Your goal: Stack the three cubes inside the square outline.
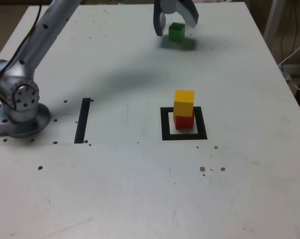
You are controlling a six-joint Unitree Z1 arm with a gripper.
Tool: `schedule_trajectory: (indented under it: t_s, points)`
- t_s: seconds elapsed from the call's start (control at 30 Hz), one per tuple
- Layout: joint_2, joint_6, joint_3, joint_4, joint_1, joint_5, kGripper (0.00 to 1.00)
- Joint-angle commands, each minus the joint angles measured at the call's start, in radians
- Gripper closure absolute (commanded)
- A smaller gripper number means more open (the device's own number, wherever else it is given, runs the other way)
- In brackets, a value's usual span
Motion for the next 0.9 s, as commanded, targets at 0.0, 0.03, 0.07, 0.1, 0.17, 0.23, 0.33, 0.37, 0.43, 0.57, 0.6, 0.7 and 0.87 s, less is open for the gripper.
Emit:
schedule_trajectory:
  t_s: [0.0, 0.03, 0.07, 0.1, 0.17, 0.23, 0.33, 0.37, 0.43, 0.57, 0.6, 0.7, 0.87]
  points:
    - [0.023, 0.002, -0.015, 0.031, -0.003, -0.007, 0.11]
    - [0.03, 0.002, -0.02, 0.034, -0.003, -0.009, 0.13]
    - [0.036, 0.002, -0.024, 0.037, -0.003, -0.011, 0.16]
    - [0.041, 0.002, -0.026, 0.039, -0.003, -0.012, 0.2]
    - [0.048, 0.0, -0.028, 0.042, -0.003, -0.012, 0.28]
    - [0.053, -0.003, -0.028, 0.043, -0.004, -0.009, 0.39]
    - [0.054, -0.007, -0.028, 0.042, -0.007, -0.001, 0.57]
    - [0.054, -0.007, -0.028, 0.041, -0.008, 0.002, 0.62]
    - [0.054, -0.007, -0.029, 0.041, -0.009, 0.005, 0.68]
    - [0.055, -0.007, -0.026, 0.042, -0.01, 0.007, 0.71]
    - [0.055, -0.007, -0.025, 0.042, -0.011, 0.007, 0.71]
    - [0.055, -0.009, -0.024, 0.042, -0.011, 0.008, 0.71]
    - [0.055, -0.013, -0.022, 0.042, -0.012, 0.009, 0.71]
